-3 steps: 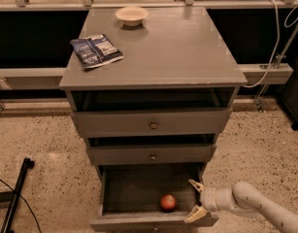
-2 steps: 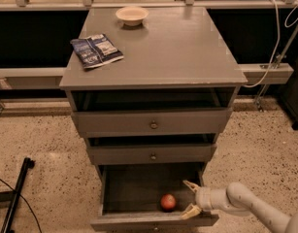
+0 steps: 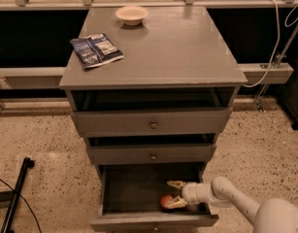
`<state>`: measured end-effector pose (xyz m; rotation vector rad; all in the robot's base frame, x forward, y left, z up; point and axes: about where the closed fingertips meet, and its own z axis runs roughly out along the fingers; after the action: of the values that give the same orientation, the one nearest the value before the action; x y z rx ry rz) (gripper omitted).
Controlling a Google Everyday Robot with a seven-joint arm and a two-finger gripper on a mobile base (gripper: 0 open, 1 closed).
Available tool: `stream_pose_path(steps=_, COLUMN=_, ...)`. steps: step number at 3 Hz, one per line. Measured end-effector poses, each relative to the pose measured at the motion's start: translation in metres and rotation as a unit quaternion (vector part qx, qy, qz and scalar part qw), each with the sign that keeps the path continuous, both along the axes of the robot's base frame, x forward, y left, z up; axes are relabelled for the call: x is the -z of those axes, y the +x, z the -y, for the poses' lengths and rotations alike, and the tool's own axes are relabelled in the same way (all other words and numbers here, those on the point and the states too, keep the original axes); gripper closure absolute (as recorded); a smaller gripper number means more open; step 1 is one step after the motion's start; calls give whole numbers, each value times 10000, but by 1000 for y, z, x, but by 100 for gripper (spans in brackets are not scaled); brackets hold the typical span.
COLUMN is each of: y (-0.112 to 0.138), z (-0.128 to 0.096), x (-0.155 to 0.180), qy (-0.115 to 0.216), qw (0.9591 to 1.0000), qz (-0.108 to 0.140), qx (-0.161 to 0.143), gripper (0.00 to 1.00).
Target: Pick apple from bottom drawer and place on counter
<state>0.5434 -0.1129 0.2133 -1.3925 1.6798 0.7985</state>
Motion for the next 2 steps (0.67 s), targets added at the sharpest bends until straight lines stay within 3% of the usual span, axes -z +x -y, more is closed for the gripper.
stream_pose_path(steps=2, y=5, z=-6, x=24, qy=-286, qw=9993, qz=-85, qx=-240, gripper=29)
